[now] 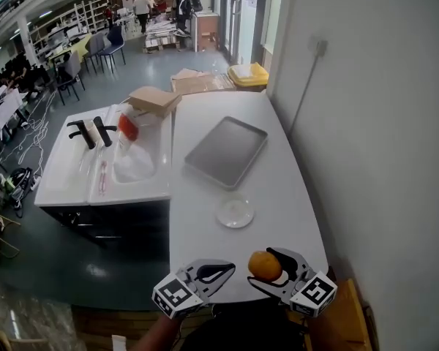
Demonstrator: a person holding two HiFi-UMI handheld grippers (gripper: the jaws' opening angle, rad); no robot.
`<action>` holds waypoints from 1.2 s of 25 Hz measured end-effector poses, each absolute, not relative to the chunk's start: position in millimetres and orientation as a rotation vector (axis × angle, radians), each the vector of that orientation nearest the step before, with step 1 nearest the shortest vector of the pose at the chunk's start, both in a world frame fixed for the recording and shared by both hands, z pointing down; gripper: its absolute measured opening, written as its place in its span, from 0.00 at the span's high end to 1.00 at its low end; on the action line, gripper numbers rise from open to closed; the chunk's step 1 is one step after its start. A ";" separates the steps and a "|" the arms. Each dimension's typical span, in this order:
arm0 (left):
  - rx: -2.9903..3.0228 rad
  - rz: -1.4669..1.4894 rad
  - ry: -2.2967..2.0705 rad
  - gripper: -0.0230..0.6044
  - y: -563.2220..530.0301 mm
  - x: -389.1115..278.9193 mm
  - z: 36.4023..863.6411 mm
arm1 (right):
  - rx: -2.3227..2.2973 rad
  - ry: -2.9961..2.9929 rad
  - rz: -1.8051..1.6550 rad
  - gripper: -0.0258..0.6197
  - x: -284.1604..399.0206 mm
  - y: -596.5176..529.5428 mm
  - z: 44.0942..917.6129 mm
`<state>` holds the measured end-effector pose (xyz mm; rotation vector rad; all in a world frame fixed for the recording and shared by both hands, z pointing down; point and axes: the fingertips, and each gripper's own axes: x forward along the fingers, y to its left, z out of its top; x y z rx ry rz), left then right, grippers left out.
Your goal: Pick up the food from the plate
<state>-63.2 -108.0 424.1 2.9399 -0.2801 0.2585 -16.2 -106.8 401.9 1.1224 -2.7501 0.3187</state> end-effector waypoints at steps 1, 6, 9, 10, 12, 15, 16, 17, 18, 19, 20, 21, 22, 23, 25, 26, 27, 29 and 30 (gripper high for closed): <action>2.938 0.263 -0.290 0.95 -104.3 -64.5 422.9 | 1.123 -2.755 0.339 0.43 -14.9 -101.5 402.6; 2.928 0.306 -0.367 0.95 -90.5 -71.7 422.0 | 1.122 -2.879 0.351 0.43 -7.9 -92.7 403.7; 2.922 0.314 -0.404 0.95 -86.0 -64.9 425.4 | 1.082 -2.911 0.361 0.43 -7.9 -97.2 403.9; 2.915 0.315 -0.411 0.95 -84.2 -59.8 427.1 | 1.076 -2.918 0.371 0.43 -6.7 -99.2 401.8; 2.901 0.320 -0.422 0.95 -77.7 -47.3 429.0 | 1.057 -2.934 0.380 0.43 1.7 -98.3 401.7; 2.899 0.339 -0.425 0.95 -61.5 -29.0 422.5 | 1.008 -2.946 0.361 0.43 19.8 -87.1 403.4; 2.903 0.339 -0.423 0.95 -54.1 -24.5 418.8 | 1.005 -2.945 0.362 0.43 25.7 -82.0 402.7; 2.908 0.330 -0.426 0.95 -47.0 -21.4 415.2 | 1.000 -2.943 0.364 0.43 31.1 -76.7 404.0; 2.910 0.311 -0.435 0.95 -41.7 -19.6 412.3 | 0.989 -2.943 0.359 0.43 34.9 -72.8 406.5; 2.910 0.291 -0.453 0.95 -39.0 -19.0 411.2 | 0.975 -2.949 0.347 0.43 36.8 -71.6 409.1; 2.909 0.282 -0.474 0.95 -38.8 -19.2 412.2 | 0.959 -2.956 0.334 0.43 36.9 -73.0 412.0; 2.909 0.287 -0.494 0.95 -39.7 -19.9 414.9 | 0.943 -2.967 0.323 0.43 35.4 -75.5 414.0; 2.909 0.299 -0.510 0.95 -40.1 -20.8 417.7 | 0.926 -2.989 0.302 0.43 32.8 -76.8 412.7; 2.911 0.312 -0.521 0.95 -39.1 -22.0 419.3 | 0.907 -3.028 0.262 0.43 29.9 -75.4 407.0; 2.916 0.326 -0.544 0.95 -35.6 -25.6 418.7 | 0.900 -3.108 0.182 0.43 27.5 -68.5 386.2; 2.917 0.329 -0.556 0.95 -35.7 -27.8 418.0 | 0.914 -3.117 0.170 0.43 28.6 -67.3 378.6; 2.916 0.330 -0.566 0.95 -36.9 -29.5 417.6 | 0.921 -3.107 0.170 0.43 30.4 -67.9 377.6; 2.917 0.328 -0.566 0.95 -38.6 -29.3 416.2 | 0.899 -3.094 0.169 0.43 33.9 -68.6 384.5; 2.921 0.331 -0.556 0.95 -36.8 -27.1 415.3 | 0.883 -3.104 0.162 0.43 35.4 -67.0 384.6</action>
